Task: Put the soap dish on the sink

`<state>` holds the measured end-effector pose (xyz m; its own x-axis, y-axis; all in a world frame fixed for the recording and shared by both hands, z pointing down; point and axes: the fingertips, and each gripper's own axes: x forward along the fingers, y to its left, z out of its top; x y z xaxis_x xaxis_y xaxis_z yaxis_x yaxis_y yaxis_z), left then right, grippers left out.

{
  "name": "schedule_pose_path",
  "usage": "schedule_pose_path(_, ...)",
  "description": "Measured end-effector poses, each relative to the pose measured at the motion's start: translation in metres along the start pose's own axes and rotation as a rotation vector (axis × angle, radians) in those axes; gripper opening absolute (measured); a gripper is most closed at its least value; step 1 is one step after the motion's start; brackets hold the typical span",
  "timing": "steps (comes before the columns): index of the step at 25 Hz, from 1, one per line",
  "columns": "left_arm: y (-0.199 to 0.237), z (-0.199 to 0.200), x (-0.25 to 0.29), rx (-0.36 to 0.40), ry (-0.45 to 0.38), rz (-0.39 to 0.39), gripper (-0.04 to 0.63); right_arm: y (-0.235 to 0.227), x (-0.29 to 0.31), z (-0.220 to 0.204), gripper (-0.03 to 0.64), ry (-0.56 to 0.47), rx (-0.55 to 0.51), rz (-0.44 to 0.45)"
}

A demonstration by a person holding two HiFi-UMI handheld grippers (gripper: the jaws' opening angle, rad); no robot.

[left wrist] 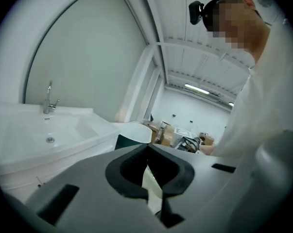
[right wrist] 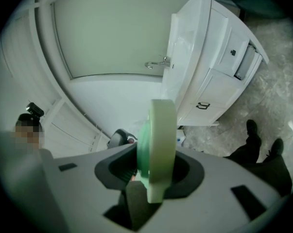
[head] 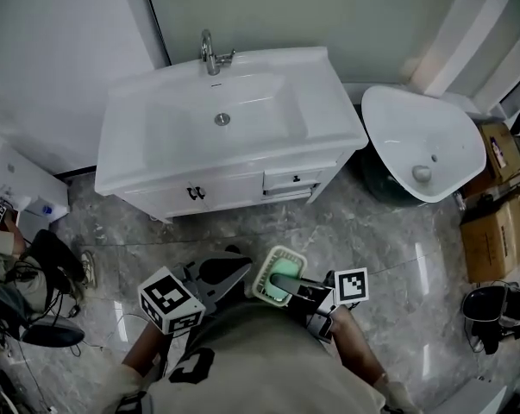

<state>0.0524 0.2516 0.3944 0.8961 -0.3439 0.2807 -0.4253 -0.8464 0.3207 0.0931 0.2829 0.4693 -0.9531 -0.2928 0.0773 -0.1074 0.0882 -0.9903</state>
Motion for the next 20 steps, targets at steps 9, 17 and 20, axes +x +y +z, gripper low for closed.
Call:
schedule_pose_path(9, 0.110, 0.016, -0.034, -0.009, 0.003, 0.208, 0.018, 0.002, 0.038, 0.038, 0.150, 0.029, -0.043, -0.052)
schedule_pose_path(17, 0.175, 0.023, -0.038, -0.026, 0.008, 0.224, 0.018, 0.011, 0.081, 0.078, 0.150, 0.097, -0.111, -0.124)
schedule_pose_path(20, 0.199, 0.026, -0.044, -0.017, 0.010, 0.223, 0.018, 0.011, 0.094, 0.090, 0.149, 0.086, -0.103, -0.138)
